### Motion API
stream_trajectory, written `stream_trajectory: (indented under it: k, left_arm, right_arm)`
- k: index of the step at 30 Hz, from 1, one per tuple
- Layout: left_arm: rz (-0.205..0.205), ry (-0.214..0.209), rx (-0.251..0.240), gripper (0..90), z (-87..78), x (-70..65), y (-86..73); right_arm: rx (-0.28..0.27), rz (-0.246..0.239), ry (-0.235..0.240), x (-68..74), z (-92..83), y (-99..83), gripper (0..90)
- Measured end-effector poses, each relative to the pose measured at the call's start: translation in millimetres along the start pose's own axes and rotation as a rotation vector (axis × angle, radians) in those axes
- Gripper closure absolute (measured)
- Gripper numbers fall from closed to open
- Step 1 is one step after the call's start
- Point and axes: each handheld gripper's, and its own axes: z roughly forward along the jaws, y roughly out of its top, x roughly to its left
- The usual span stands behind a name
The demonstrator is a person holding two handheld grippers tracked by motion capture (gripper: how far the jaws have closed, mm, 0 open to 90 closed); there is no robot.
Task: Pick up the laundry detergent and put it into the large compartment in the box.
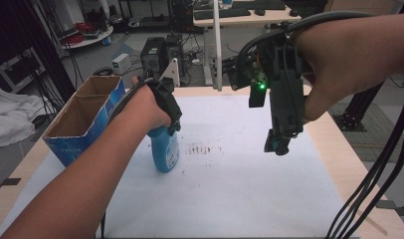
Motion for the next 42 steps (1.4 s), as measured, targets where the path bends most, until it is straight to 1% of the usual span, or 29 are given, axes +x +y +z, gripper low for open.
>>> stream_trajectory:
  k: [1, 3, 5, 6, 7, 8, 12, 13, 14, 16, 21, 22, 23, 25, 28, 29, 30, 31, 33, 36, 37, 38, 39, 40, 41, 42]
  left_arm:
    - [0.012, 0.006, 0.0, 38.8, -2.9, 0.4, -1.5]
    - [0.021, 0.005, 0.009, 38.8, -6.7, 1.7, -3.2]
    - [0.035, 0.006, 0.019, 38.8, -12.3, 3.2, -4.8]
    - [0.036, 0.005, 0.018, 38.8, -15.7, 3.7, -6.0]
    - [0.045, 0.004, 0.02, 38.8, -19.7, 4.5, -6.9]
    - [0.055, 0.005, 0.024, 38.8, -23.8, 5.2, -7.7]
    - [0.064, -0.009, 0.024, 38.7, -40.2, 8.2, -12.4]
    - [0.067, -0.009, 0.023, 38.8, -44.8, 9.6, -13.6]
    - [0.07, -0.011, 0.023, 38.8, -49.7, 10.7, -14.7]
    - [0.076, -0.014, 0.019, 38.8, -60.3, 13.6, -16.6]
    - [0.074, -0.014, 0.016, 38.8, -87.9, 22.5, -21.5]
    - [0.075, -0.013, 0.017, 38.8, -92.9, 24.4, -22.5]
    - [0.075, -0.013, 0.017, 38.8, -92.9, 24.4, -22.5]
    - [0.081, -0.005, 0.022, 38.8, -105.3, 30.0, -25.3]
    - [0.069, -0.011, 0.021, 38.8, -119.6, 37.8, -29.3]
    - [0.074, -0.01, 0.018, 38.8, -125.7, 41.4, -31.0]
    - [0.078, -0.009, 0.018, 38.8, -129.2, 43.2, -32.3]
    - [0.085, -0.006, 0.022, 38.8, -132.6, 45.0, -33.5]
    - [0.09, 0.002, 0.025, 38.8, -140.4, 48.1, -36.6]
    - [0.081, 0.007, 0.022, 38.8, -152.0, 53.0, -39.9]
    - [0.077, 0.006, 0.022, 38.8, -155.7, 55.0, -40.8]
    - [0.075, 0.004, 0.018, 38.8, -159.1, 56.9, -41.8]
    - [0.075, 0.004, 0.018, 38.8, -159.1, 56.9, -41.8]
    - [0.068, -0.007, 0.014, 38.8, -166.7, 61.4, -44.4]
    - [0.066, -0.013, 0.011, 38.8, -170.0, 64.1, -45.5]
    - [0.066, -0.013, 0.011, 38.8, -170.0, 64.1, -45.5]
  right_arm:
    - [-0.005, -0.008, 0.0, -0.7, 0.4, 0.1, 1.4]
    - [-0.01, -0.012, -0.002, -1.7, 1.0, 0.4, 1.4]
    - [-0.005, -0.011, -0.002, -1.7, 1.0, 0.9, 1.4]
    - [0.003, 0.004, 0.0, -0.4, 0.4, 1.1, 1.4]
    - [-0.005, -0.013, -0.001, -1.2, 0.7, 1.5, 1.4]
    - [-0.005, -0.013, -0.001, -1.0, 0.4, 1.7, 1.4]
    - [-0.01, -0.019, -0.008, -0.7, -1.0, 2.8, 1.4]
    - [-0.003, -0.007, -0.008, 0.4, -1.7, 3.3, 1.4]
    - [-0.013, -0.026, -0.01, -1.0, -1.0, 4.0, 1.4]
    - [-0.011, -0.029, -0.01, -1.2, -0.3, 5.5, 1.4]
    - [0.002, -0.024, -0.004, -0.4, 1.6, 8.6, 1.4]
    - [-0.007, -0.041, -0.004, -1.7, 2.5, 9.0, 1.4]
    - [-0.007, -0.041, -0.004, -1.7, 2.5, 9.0, 1.4]
    - [-0.003, -0.039, -0.003, -1.8, 2.6, 9.2, 1.4]
    - [-0.003, -0.04, -0.005, -2.1, 2.2, 9.4, 1.4]
    - [-0.002, -0.038, -0.004, -2.1, 1.8, 9.5, 1.4]
    - [0.006, -0.02, -0.002, -0.8, 0.8, 9.8, 1.4]
    - [-0.005, -0.038, -0.005, -2.0, 1.3, 10.1, 1.4]
    - [0.001, -0.031, -0.007, -1.2, 1.1, 11.1, 1.4]
    - [-0.001, -0.042, -0.009, -2.2, 2.5, 13.2, 1.4]
    - [0.005, -0.033, -0.003, -1.7, 2.2, 13.9, 1.4]
    - [-0.003, -0.045, -0.008, -2.6, 2.6, 14.9, 1.4]
    - [-0.003, -0.045, -0.008, -2.6, 2.6, 14.9, 1.4]
    - [0.002, -0.039, -0.005, -1.9, 2.2, 15.7, 1.4]
    - [0.001, -0.042, -0.002, -1.4, 2.1, 17.6, 1.4]
    - [0.001, -0.042, -0.002, -1.4, 2.1, 17.6, 1.4]
